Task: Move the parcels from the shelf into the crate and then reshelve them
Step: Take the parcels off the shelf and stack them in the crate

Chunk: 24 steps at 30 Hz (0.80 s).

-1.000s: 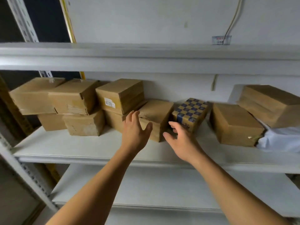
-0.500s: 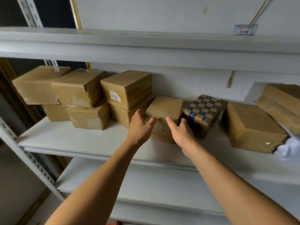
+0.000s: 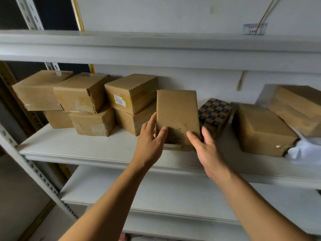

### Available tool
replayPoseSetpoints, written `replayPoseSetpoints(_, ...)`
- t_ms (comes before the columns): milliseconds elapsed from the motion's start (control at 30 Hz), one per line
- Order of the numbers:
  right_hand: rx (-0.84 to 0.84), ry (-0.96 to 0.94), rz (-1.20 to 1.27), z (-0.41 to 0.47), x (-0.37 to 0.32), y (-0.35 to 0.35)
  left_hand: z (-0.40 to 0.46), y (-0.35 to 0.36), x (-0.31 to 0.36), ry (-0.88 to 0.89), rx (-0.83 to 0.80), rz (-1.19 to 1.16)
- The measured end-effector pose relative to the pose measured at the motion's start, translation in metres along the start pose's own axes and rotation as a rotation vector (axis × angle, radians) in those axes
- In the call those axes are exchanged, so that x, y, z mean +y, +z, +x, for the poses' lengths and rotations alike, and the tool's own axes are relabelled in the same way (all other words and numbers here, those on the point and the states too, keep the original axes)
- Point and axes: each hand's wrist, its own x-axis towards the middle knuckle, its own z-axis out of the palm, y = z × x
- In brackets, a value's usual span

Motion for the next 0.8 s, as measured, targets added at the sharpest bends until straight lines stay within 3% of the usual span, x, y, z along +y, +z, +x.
replayPoseSetpoints(167, 0.084, -0.102, 0.021, -0.023, 0.001, -0.035, -0.010, 0.024, 0.019, 0.116, -0.066, -0.065)
replayPoseSetpoints(300, 0.219, -0.086, 0.018, -0.056, 0.006, -0.075, -0.025, 0.059, 0.029, 0.177, -0.236, -0.214)
replayPoseSetpoints(800, 0.806, 0.123, -0.007, -0.254, 0.058, -0.225, -0.161, 0.244, 0.081, 0.243, -0.844, -0.354)
